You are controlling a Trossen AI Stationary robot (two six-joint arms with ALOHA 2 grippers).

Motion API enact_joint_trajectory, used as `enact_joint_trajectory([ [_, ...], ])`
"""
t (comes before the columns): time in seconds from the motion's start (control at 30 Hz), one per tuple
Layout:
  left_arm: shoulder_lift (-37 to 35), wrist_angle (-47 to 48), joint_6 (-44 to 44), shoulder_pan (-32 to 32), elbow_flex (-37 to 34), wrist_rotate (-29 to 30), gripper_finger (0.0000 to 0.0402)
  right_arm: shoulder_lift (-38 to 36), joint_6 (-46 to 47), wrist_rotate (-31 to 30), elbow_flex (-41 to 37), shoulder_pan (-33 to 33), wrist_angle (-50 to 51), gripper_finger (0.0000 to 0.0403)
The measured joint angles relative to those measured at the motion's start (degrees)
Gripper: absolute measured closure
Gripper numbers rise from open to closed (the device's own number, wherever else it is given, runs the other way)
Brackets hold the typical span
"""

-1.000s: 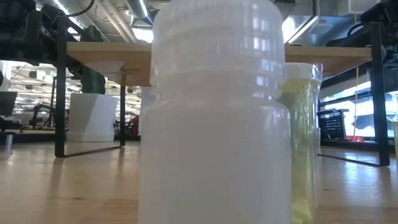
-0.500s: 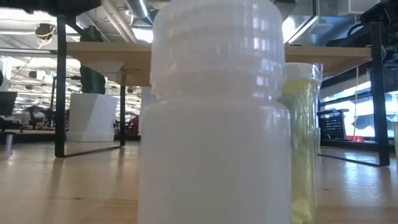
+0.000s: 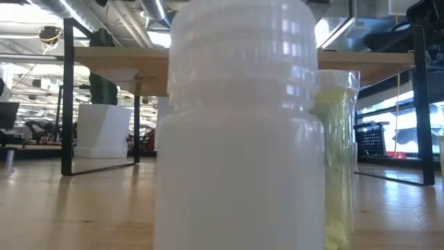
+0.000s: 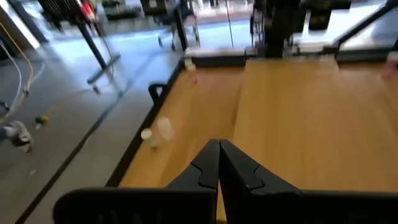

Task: Pick and place medicine bottles onto shelf by color
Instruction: Put the left pink pill bottle on the shelf

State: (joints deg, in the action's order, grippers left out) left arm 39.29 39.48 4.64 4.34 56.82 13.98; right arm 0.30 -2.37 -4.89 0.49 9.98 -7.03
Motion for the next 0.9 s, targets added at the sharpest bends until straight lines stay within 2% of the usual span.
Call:
enact_joint_trajectory([
  [0.17, 4.90, 9.42, -4.69, -0.03, 5.70, -0.07, 0.0401, 0.03, -2.46, -0.04, 4.88, 0.00, 4.20, 0.0389],
  [0.37, 5.37, 11.35, -7.62, -2.12, 6.43, -0.14, 0.0401, 2.77, -0.93, -3.77, 16.36, -0.01, 17.76, 0.0389],
  [0.57, 5.24, 11.37, -10.54, -5.79, 6.43, -0.13, 0.0401, 11.41, -0.83, -4.88, 29.17, -0.02, 27.56, 0.0389],
  [0.9, 5.77, 11.52, -16.02, -10.62, 6.43, -0.07, 0.0401, 28.23, 4.80, -8.86, 48.34, -0.04, 41.68, 0.0389],
])
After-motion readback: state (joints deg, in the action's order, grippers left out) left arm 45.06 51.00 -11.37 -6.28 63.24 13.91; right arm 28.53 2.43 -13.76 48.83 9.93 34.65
